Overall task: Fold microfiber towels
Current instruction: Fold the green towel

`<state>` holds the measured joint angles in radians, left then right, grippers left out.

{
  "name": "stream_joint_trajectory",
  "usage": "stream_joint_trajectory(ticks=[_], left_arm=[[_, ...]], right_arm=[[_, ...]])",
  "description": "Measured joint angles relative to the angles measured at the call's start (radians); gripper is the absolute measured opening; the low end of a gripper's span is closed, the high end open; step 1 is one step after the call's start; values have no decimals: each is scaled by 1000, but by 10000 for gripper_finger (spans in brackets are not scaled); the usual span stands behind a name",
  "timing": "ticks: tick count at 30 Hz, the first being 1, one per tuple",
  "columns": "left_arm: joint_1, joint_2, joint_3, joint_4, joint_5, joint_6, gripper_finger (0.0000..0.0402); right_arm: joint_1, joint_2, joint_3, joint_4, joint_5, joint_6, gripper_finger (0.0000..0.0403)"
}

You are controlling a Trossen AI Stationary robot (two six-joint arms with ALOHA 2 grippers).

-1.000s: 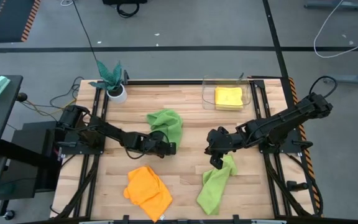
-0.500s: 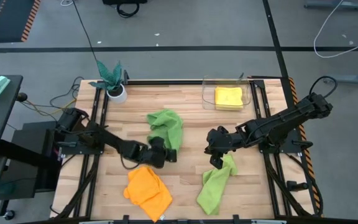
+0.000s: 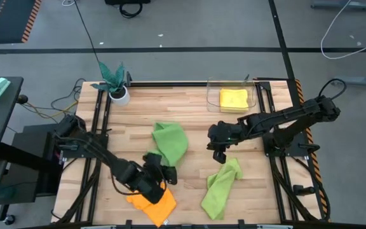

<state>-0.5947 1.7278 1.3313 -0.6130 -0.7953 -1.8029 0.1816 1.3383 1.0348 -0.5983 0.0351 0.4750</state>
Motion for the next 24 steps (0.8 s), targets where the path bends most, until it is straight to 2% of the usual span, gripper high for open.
stream_joint_trajectory(ticks=[5, 12, 16, 22, 24], left_arm=[[64, -1, 251, -228, -1, 235, 7], [172, -2, 520, -370, -11, 544, 7], [232, -2, 595, -377, 0, 645, 7], [311, -1, 615, -320, 80, 792, 7], [329, -1, 615, -299, 109, 823, 7]], right_arm=[[-22, 0, 0, 7, -38, -28, 68], [-22, -25, 0, 7, -92, -41, 68], [-16, -120, 1, 33, -85, -10, 65], [0, -226, 1, 122, 67, 27, 62], [-4, -229, 2, 151, 75, 21, 63]])
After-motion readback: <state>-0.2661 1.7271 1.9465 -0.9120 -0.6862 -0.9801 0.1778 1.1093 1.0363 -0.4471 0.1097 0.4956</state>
